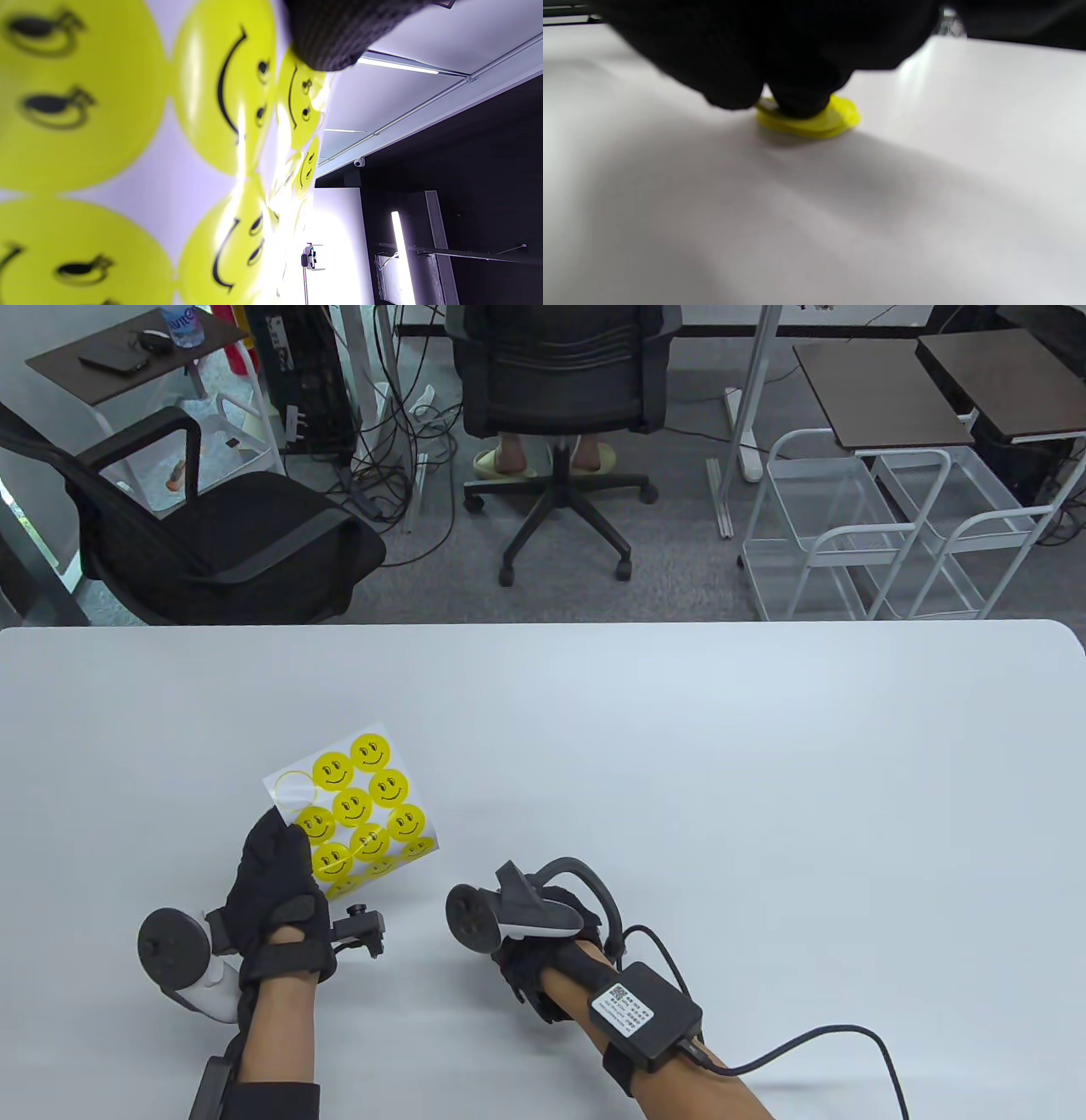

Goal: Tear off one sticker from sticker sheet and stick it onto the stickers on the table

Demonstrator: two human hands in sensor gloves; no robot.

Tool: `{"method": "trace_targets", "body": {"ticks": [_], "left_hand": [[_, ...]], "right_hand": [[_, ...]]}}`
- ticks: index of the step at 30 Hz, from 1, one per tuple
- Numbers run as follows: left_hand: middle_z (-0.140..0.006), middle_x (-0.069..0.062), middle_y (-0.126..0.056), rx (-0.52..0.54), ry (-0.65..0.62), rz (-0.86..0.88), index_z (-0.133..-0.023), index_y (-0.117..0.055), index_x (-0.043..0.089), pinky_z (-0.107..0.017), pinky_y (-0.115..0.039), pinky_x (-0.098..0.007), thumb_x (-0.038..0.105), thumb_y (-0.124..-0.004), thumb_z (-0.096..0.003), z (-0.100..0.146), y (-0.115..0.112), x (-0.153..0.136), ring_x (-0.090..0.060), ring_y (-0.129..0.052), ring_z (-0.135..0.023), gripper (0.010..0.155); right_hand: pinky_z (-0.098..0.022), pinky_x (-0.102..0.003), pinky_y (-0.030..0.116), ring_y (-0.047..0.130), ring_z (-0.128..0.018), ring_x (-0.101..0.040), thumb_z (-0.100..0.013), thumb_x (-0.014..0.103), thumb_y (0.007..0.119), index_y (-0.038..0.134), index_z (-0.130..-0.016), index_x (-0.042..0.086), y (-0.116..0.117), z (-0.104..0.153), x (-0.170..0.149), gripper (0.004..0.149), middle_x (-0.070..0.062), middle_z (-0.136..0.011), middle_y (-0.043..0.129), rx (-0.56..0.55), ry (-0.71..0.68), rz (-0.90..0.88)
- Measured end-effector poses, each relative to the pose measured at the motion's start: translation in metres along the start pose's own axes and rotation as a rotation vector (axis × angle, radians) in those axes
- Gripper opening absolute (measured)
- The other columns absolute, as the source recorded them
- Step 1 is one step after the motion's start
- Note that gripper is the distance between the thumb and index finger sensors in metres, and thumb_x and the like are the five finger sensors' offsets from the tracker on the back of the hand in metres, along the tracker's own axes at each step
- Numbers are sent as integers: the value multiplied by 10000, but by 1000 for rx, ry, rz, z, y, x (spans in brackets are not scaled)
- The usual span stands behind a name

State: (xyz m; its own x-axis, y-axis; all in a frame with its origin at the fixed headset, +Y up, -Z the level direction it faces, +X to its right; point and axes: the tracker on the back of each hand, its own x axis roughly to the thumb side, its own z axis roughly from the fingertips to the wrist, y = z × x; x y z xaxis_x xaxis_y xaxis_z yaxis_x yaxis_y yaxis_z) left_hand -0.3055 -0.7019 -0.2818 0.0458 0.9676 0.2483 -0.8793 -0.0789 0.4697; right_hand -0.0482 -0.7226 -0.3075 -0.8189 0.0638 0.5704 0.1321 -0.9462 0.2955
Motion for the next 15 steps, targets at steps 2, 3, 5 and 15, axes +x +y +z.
{"method": "trace_targets", "body": {"ticks": [2,3,5,15], "left_hand": [[-800,-96,-1008,-9,-1,-10,-926,-751,71,-427,-957,-423,287,-734,-513,0,-1,0,-302,-1113,-617,466],[-801,-95,-1008,-12,-2,-14,-926,-750,70,-427,-957,-422,288,-734,-513,0,-2,0,-302,-1113,-618,467],[-799,-96,-1008,-15,-6,-18,-925,-751,70,-425,-957,-424,288,-735,-513,1,-2,0,-304,-1113,-616,467],[-798,-89,-1013,-55,-13,-69,-925,-754,73,-427,-956,-424,297,-739,-514,2,-7,-3,-303,-1114,-617,468]], "right_hand": [[-151,-402,832,920,-185,-154,-491,321,813,790,-918,46,-1,4,-5,508,-46,-501,952,9,2,-7],[-156,-401,836,928,-189,-154,-493,334,805,809,-912,78,-2,6,-8,491,-40,-501,959,-1,5,-17],[-188,-422,850,962,-231,-185,-495,369,798,845,-892,114,-8,13,-17,475,-53,-535,979,-36,4,-105],[-510,-659,763,967,-666,-428,-506,452,744,789,-959,111,-65,76,-59,569,-170,-858,927,-507,-56,-381]]}}
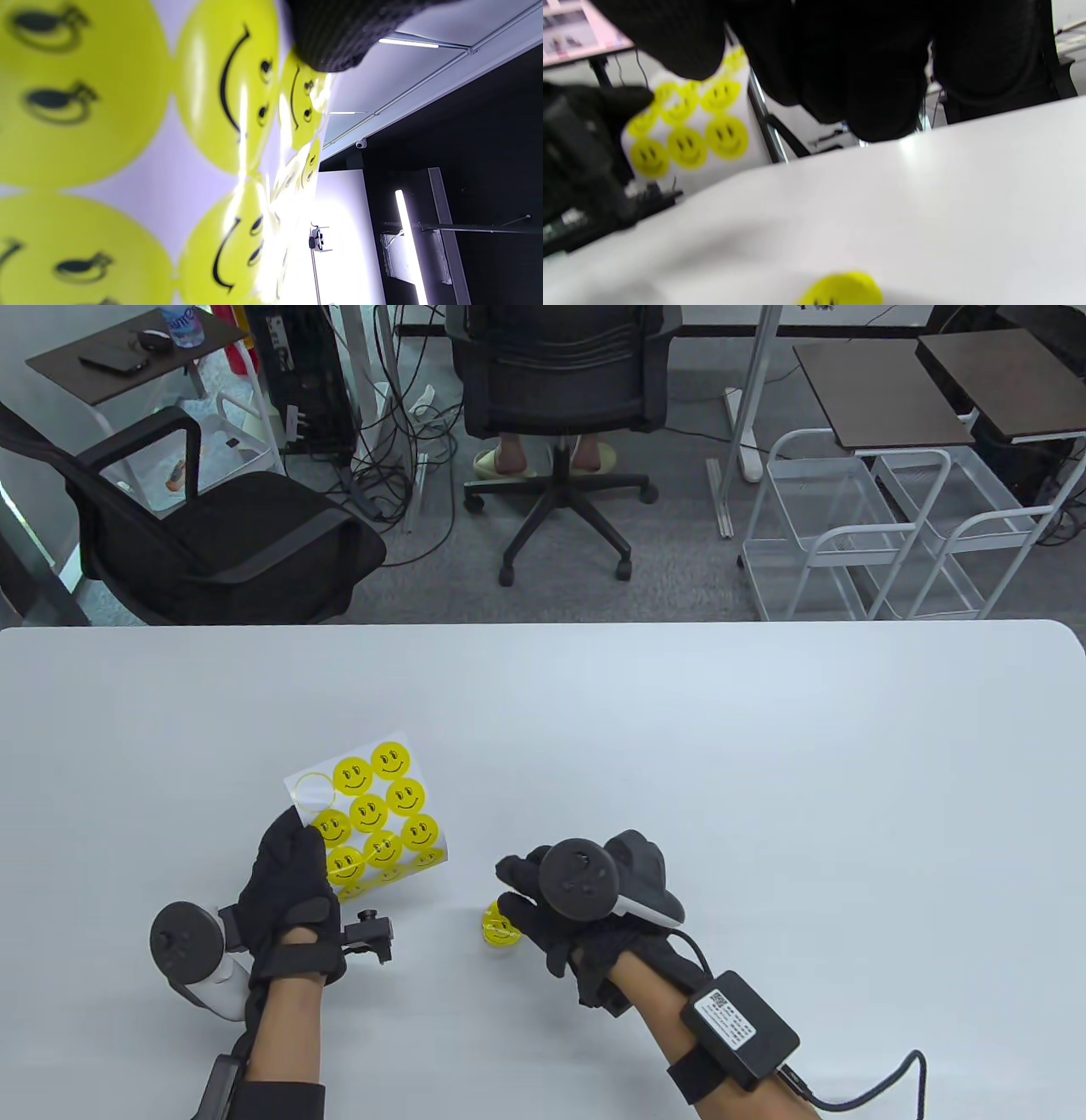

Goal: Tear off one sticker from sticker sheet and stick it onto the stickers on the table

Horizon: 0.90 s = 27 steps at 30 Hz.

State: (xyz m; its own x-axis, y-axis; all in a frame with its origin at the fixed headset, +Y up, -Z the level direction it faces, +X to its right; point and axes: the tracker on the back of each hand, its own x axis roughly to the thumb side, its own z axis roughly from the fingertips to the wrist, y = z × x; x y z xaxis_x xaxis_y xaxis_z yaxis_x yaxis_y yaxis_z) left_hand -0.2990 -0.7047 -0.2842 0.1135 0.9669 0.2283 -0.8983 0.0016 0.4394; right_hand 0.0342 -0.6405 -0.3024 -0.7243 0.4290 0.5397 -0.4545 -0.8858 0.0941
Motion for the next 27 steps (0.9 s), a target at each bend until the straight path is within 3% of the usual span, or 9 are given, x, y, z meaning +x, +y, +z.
{"method": "trace_targets", "body": {"ticks": [7,12,16,21,24,27], "left_hand": [[-764,-93,-1038,-51,-53,-100,-887,-791,66,-406,-965,-429,293,-781,-496,2,-8,6,-307,-1128,-591,452],[-772,-95,-1029,-33,-47,-162,-894,-776,59,-407,-964,-429,295,-772,-502,5,-10,3,-307,-1127,-592,458],[-766,-88,-1031,-8,-30,-255,-892,-773,58,-401,-974,-412,305,-766,-503,5,-14,-1,-286,-1137,-584,461],[-762,-113,-1025,-26,157,-230,-880,-767,32,-400,-968,-430,298,-771,-504,-1,-26,-9,-309,-1130,-588,461],[-751,-90,-1037,-15,146,-395,-870,-783,54,-397,-976,-418,329,-779,-506,-12,-25,-1,-293,-1139,-582,457],[-765,-101,-1034,11,199,-529,-870,-798,68,-449,-932,-473,335,-792,-502,-27,-9,-3,-365,-1087,-655,454]], "right_hand": [[-615,-760,620,824,-879,-516,-484,519,732,758,-994,127,-46,35,-21,644,-205,-1030,811,-261,-4,-30],[-644,-793,533,720,-957,-552,-474,553,721,729,-1019,149,-52,62,-52,679,-200,-1089,743,-344,93,5],[-641,-814,492,675,-974,-574,-474,556,726,716,-1028,132,-48,74,-77,698,-213,-1110,705,-336,176,-61],[-639,-813,492,665,-975,-572,-480,554,717,717,-1027,133,-53,79,-84,691,-214,-1106,707,-371,214,-32],[-632,-813,497,663,-972,-577,-486,550,711,714,-1029,131,-51,79,-88,686,-220,-1106,700,-358,232,-46],[-627,-815,501,662,-969,-578,-489,548,710,716,-1027,128,-50,80,-90,682,-226,-1105,696,-350,234,-56]]}}
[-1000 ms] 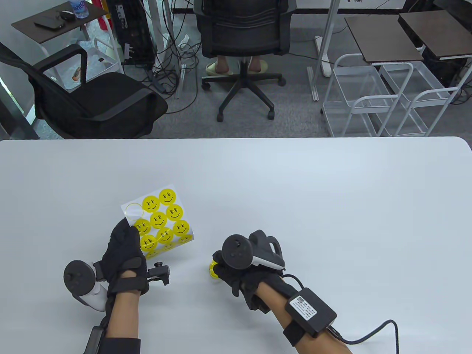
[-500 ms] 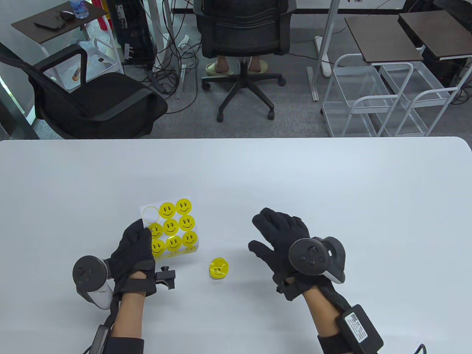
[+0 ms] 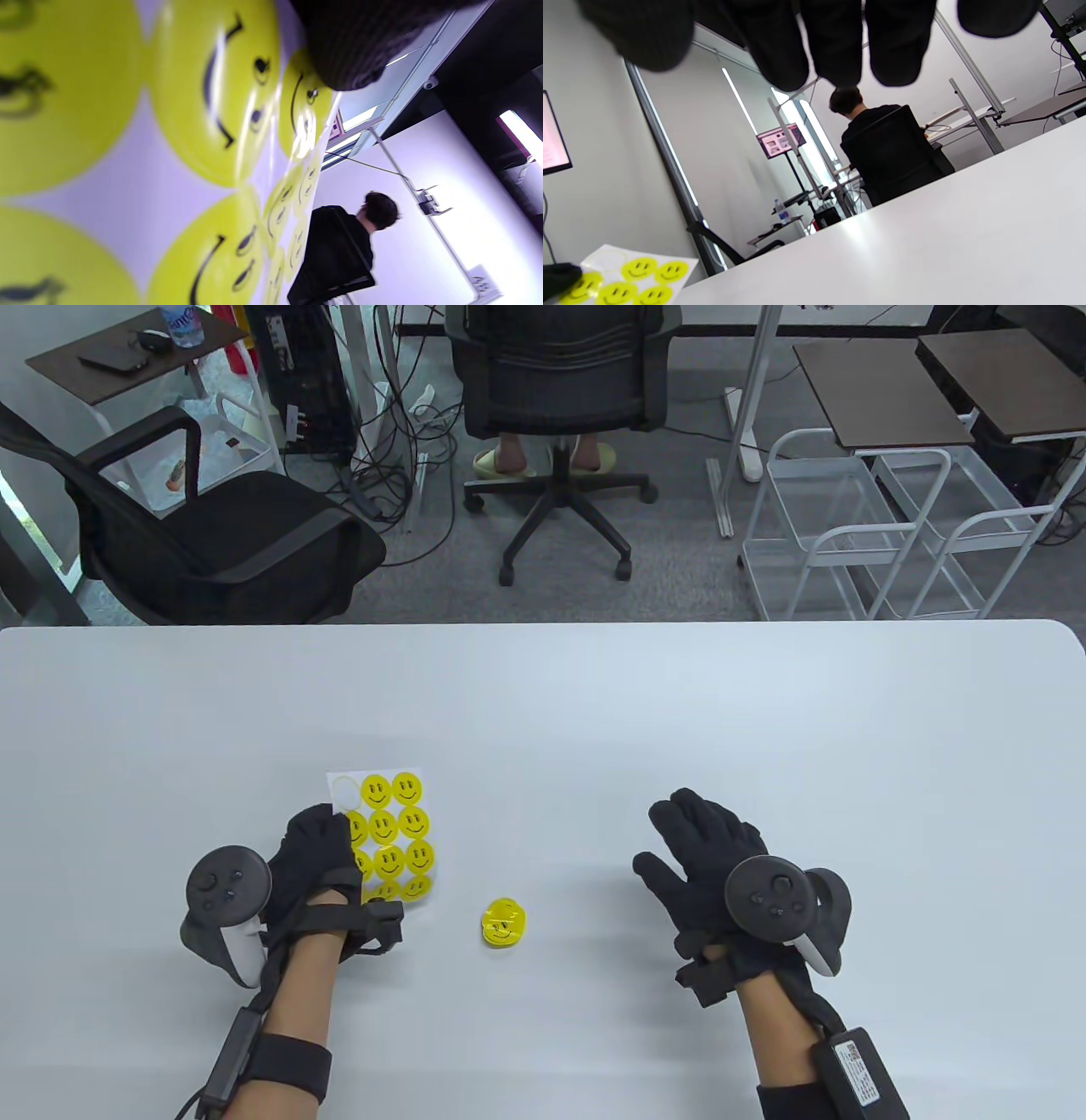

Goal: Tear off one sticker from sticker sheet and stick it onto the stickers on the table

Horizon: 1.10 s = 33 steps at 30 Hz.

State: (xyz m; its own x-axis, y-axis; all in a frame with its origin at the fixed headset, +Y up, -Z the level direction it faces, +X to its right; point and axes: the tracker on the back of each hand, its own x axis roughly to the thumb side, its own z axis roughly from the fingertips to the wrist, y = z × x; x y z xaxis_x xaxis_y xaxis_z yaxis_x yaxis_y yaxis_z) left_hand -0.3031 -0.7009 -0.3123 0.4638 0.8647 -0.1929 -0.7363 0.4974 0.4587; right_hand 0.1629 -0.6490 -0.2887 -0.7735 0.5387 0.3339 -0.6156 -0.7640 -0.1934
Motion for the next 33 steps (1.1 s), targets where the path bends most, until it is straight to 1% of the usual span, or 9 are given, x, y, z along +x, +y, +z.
{"method": "trace_targets", "body": {"ticks": [3,7,11,16,19,22,26,29,33], "left_hand": [[-842,-145,-981,-15,14,-258,-894,-791,88,-593,-766,-576,325,-795,-502,-14,17,-14,-485,-843,-871,458],[-950,-177,-875,50,42,-721,-871,-817,126,-654,-683,-599,364,-795,-496,-26,52,-32,-508,-703,-955,445],[-1043,-227,-737,34,207,-732,-827,-845,93,-694,-570,-639,380,-818,-495,-34,81,-50,-552,-537,-1006,440],[-1046,-209,-746,56,258,-967,-770,-886,77,-700,-576,-636,406,-834,-484,-38,106,-69,-536,-551,-1015,439],[-1047,-215,-743,33,316,-1024,-764,-889,61,-698,-579,-638,401,-833,-486,-35,116,-84,-539,-558,-1013,443],[-1041,-215,-751,52,347,-1004,-761,-889,45,-697,-591,-635,397,-825,-489,-33,123,-97,-536,-571,-1011,449],[-1042,-220,-742,85,410,-878,-738,-902,29,-701,-579,-635,405,-803,-497,-35,127,-113,-537,-557,-1012,457],[-1044,-225,-740,56,394,-1000,-729,-911,39,-697,-581,-637,430,-804,-497,-37,125,-116,-540,-558,-1010,467],[-1062,-249,-695,17,402,-1140,-775,-859,30,-696,-574,-642,479,-817,-487,-38,126,-115,-563,-532,-1006,536]], "right_hand": [[-624,-814,502,660,-967,-581,-492,549,703,715,-1027,122,-2,0,-1,684,-228,-1106,690,0,3,-3],[-620,-814,506,661,-962,-584,-498,547,697,716,-1026,118,-4,1,-1,681,-234,-1104,688,-2,3,-11],[-616,-815,508,662,-956,-588,-503,544,691,715,-1025,108,-4,2,1,681,-243,-1102,684,4,1,-22],[-614,-815,511,663,-954,-589,-504,544,687,716,-1025,106,-3,3,6,682,-245,-1104,678,11,-9,-26],[-613,-814,512,664,-954,-587,-504,544,687,717,-1024,104,-4,3,6,682,-247,-1103,678,6,-12,-28],[-612,-814,513,667,-951,-587,-506,545,685,717,-1024,101,-4,3,4,683,-246,-1103,678,7,-2,-30],[-612,-816,511,666,-950,-588,-506,542,685,716,-1024,98,-3,1,1,683,-249,-1105,671,19,18,-40],[-611,-815,512,667,-951,-586,-506,543,684,716,-1024,98,-3,2,1,683,-249,-1105,671,19,18,-34],[-612,-814,513,668,-949,-588,-507,542,683,717,-1022,98,-3,2,0,682,-248,-1104,671,19,21,-42]]}}
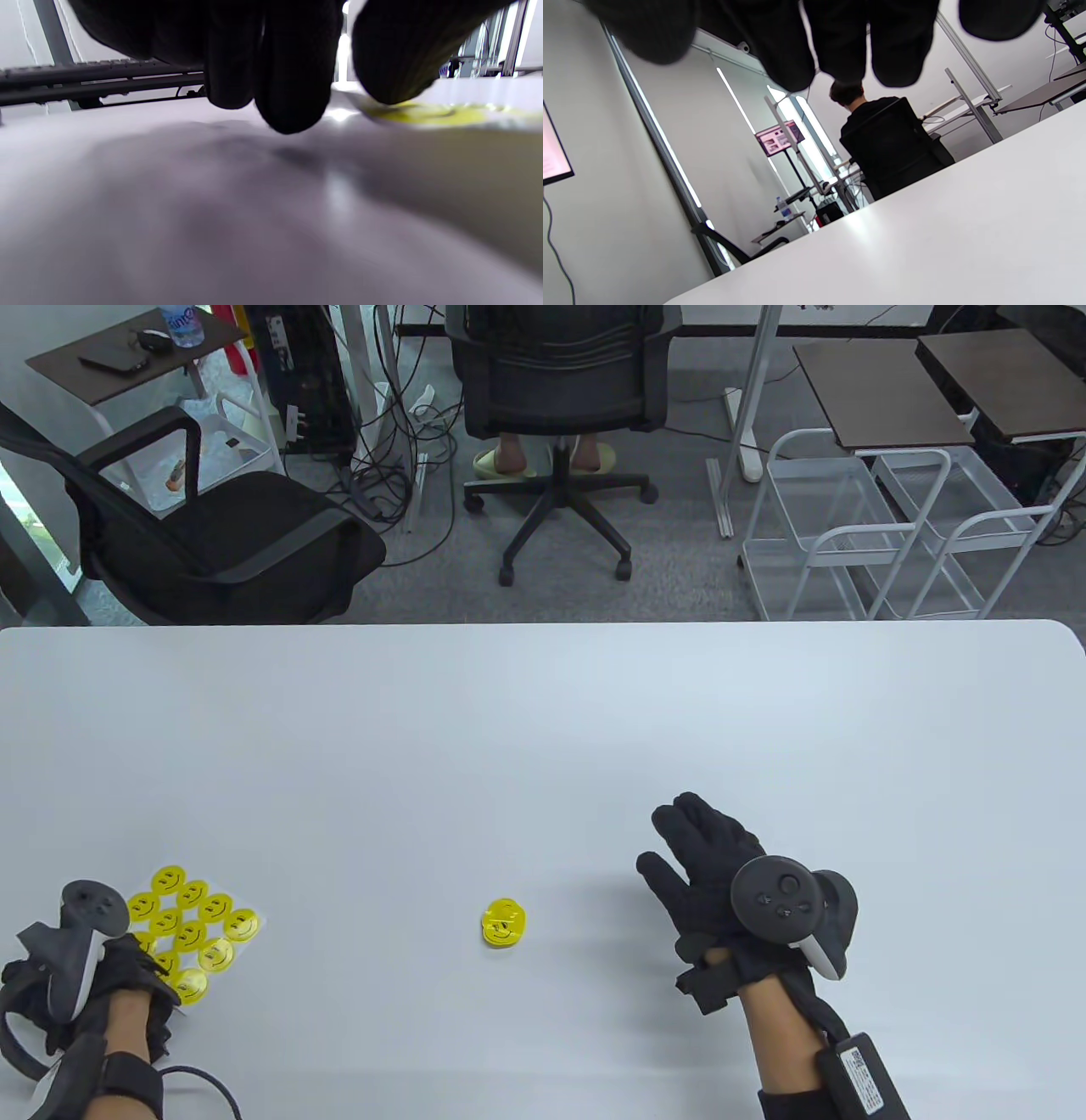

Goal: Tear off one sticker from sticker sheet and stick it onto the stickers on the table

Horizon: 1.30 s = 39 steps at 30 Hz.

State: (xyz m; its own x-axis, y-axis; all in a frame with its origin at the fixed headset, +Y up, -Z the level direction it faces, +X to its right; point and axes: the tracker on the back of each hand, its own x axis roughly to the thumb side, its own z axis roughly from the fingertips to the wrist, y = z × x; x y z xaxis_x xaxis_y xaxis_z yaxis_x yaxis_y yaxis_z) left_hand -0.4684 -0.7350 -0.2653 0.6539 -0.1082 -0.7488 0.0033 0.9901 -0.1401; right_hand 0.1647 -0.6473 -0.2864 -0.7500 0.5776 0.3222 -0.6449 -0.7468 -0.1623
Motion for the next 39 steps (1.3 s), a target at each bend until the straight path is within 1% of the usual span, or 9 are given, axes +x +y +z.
{"method": "trace_targets", "body": {"ticks": [5,7,10,14,19,25,30,37,39], "left_hand": [[-1059,-272,-679,76,-53,-25,-802,-828,8,-675,-615,-648,478,-808,-490,8,16,8,-592,-589,-977,564],[-1076,-273,-647,140,-124,8,-883,-757,19,-681,-614,-645,486,-796,-493,17,33,22,-588,-581,-986,610],[-1111,-265,-589,235,-292,110,-1021,-625,68,-704,-592,-634,522,-766,-497,37,68,54,-573,-540,-1012,708],[-1158,-235,-519,312,-535,281,-1104,-498,140,-727,-559,-634,565,-755,-491,73,109,98,-561,-484,-1042,789],[-1206,-190,-447,351,-784,355,-1141,-416,188,-749,-513,-640,624,-747,-480,121,134,141,-524,-405,-1084,858],[-1225,-173,-401,388,-952,386,-1153,-376,187,-759,-472,-648,659,-745,-471,164,137,169,-501,-335,-1104,908],[-1225,-166,-419,431,-1034,402,-1152,-393,181,-762,-465,-645,664,-750,-467,187,125,178,-491,-337,-1108,911],[-1214,-156,-470,428,-1052,462,-1142,-426,171,-759,-475,-640,658,-753,-468,188,85,179,-471,-370,-1110,893],[-1206,-165,-490,355,-1056,511,-1137,-452,159,-749,-481,-646,649,-767,-466,183,78,182,-479,-394,-1102,888]], "right_hand": [[-610,-815,511,671,-947,-588,-507,544,681,717,-1023,99,1,0,1,682,-251,-1105,670,7,-6,0],[-610,-817,510,667,-950,-587,-507,544,681,716,-1024,100,1,0,0,682,-250,-1105,670,4,-7,3],[-611,-819,500,661,-951,-591,-507,543,682,712,-1027,98,1,0,0,685,-255,-1105,668,4,-2,5],[-612,-826,486,650,-957,-595,-503,551,683,710,-1029,99,0,0,0,694,-254,-1107,668,1,0,12],[-618,-830,466,627,-970,-603,-494,562,685,702,-1036,100,-1,0,-1,713,-249,-1113,664,-1,5,9],[-622,-833,450,604,-982,-608,-489,570,687,694,-1042,105,-2,0,-1,723,-247,-1119,659,0,3,14],[-626,-833,439,592,-987,-612,-486,574,689,691,-1044,109,-3,-1,-1,726,-243,-1124,654,-3,2,20],[-629,-835,430,585,-993,-609,-463,595,696,689,-1045,115,0,0,-2,754,-236,-1127,654,15,4,61],[-628,-835,431,584,-993,-610,-462,597,694,690,-1045,113,3,1,-4,758,-238,-1126,656,23,10,53]]}}
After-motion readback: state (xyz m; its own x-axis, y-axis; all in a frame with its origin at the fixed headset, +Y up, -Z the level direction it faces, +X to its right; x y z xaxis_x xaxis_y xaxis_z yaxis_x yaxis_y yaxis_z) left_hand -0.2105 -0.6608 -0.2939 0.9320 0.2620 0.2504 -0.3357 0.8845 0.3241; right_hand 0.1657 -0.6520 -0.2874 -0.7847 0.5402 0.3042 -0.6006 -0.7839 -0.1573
